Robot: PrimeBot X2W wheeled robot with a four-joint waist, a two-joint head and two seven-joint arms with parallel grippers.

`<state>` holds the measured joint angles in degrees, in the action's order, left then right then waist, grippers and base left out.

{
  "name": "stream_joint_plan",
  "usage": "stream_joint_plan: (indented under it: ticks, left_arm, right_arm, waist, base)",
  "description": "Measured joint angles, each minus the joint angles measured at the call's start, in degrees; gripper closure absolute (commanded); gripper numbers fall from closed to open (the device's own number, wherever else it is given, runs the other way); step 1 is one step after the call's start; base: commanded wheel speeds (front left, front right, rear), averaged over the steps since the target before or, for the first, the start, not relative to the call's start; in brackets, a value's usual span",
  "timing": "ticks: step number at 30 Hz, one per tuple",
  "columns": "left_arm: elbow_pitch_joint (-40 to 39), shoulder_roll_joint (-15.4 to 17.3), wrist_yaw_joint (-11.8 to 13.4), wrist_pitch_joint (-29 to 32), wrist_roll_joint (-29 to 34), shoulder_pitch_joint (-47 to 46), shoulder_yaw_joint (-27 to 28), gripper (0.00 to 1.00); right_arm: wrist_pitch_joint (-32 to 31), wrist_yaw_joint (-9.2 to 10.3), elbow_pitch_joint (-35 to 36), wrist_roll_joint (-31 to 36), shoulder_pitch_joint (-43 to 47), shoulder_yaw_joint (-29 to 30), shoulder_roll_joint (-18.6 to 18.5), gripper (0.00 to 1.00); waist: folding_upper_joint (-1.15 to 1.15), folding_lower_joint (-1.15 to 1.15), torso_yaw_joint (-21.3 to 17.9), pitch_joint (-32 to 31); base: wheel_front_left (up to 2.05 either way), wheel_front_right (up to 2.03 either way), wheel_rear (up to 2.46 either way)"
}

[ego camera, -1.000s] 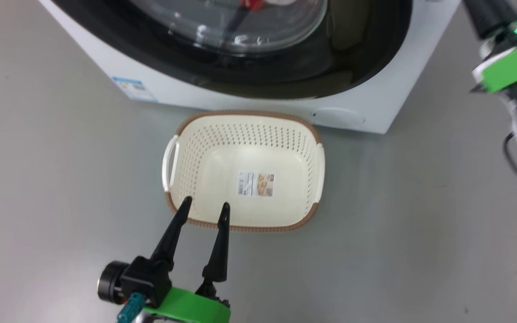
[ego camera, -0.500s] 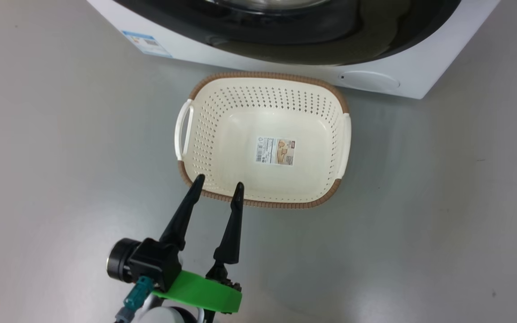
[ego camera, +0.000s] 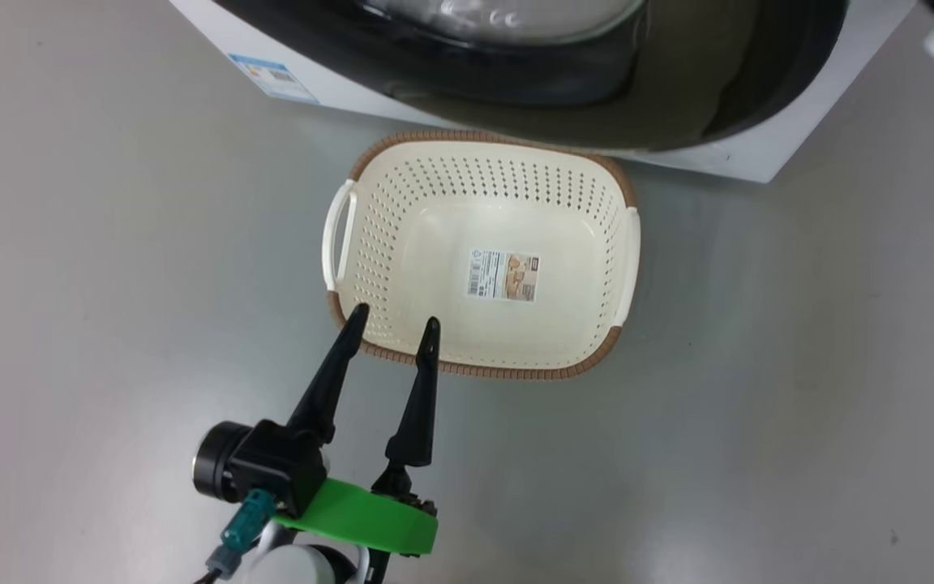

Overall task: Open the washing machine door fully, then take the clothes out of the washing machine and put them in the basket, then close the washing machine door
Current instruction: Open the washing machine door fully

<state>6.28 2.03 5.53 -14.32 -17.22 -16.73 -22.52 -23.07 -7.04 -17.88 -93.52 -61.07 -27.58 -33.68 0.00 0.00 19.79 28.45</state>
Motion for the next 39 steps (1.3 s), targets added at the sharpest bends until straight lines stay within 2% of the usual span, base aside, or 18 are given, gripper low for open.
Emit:
stream_joint_plan:
  ticks: [22, 39]
  left_arm:
    - [1.5, 0.0, -1.1, 0.0, 1.5, 4.8, 1.8, 0.0]
    - [1.5, 0.1, -2.0, 0.0, 2.0, 6.8, 2.5, 0.0]
  right_arm:
    - [-1.9, 0.0, 4.4, 1.4, 13.7, -3.0, 4.3, 1.0]
    - [-3.5, 0.0, 8.1, 1.4, 20.2, -3.5, 7.4, 1.0]
  waist:
    - [0.0, 0.0, -1.0, -9.1]
    - [0.0, 0.0, -1.2, -11.9]
  base:
    - [0.0, 0.0, 0.0]
    - [0.0, 0.0, 0.0]
